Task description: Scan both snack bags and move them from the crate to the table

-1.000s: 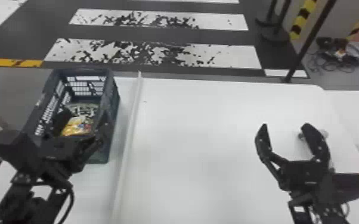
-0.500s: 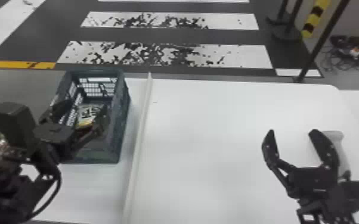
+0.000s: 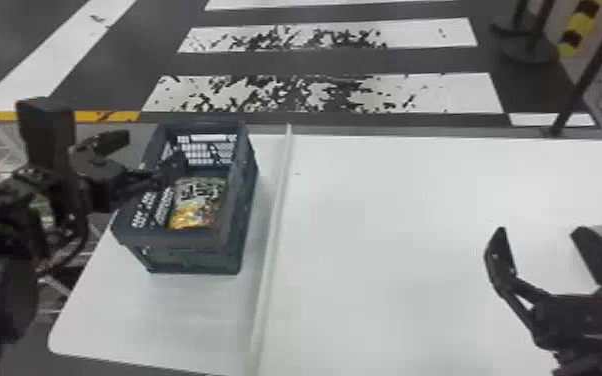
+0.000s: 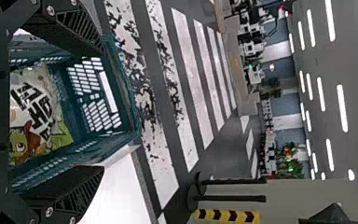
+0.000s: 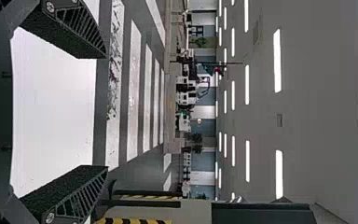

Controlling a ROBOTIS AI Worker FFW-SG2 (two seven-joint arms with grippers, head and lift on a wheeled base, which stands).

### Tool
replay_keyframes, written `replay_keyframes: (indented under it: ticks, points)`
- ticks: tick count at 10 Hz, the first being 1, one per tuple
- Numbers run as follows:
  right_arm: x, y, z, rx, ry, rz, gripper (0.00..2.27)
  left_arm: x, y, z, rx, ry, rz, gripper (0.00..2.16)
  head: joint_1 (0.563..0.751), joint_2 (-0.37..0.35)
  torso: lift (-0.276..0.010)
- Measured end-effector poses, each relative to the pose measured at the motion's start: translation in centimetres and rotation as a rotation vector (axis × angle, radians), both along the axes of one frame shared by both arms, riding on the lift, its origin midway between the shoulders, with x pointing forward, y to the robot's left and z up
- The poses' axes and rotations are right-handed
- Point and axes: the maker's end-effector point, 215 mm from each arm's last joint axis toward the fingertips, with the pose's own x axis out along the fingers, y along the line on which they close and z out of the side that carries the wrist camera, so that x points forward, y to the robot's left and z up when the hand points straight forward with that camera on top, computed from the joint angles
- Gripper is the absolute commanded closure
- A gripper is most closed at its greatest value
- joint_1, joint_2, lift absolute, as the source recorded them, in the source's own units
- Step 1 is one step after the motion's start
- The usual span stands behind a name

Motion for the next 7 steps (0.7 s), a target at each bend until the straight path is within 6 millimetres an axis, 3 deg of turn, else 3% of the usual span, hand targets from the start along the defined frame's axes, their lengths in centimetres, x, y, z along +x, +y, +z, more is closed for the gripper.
replay_keyframes:
  ticks: [3,7]
  points:
    - [-0.2,-0.2,-0.5,-0.002,0.017,-0.003,0.09,3.3,0.9,-2.3,0.094,0.145,-0.103,0.12,0.695,0.159,-0.088]
    - [-0.1,-0.2,-0.6,-0.003,0.030,-0.003,0.09,6.0,1.0,-6.6,0.210,0.338,-0.239,0.12,0.695,0.154,-0.088]
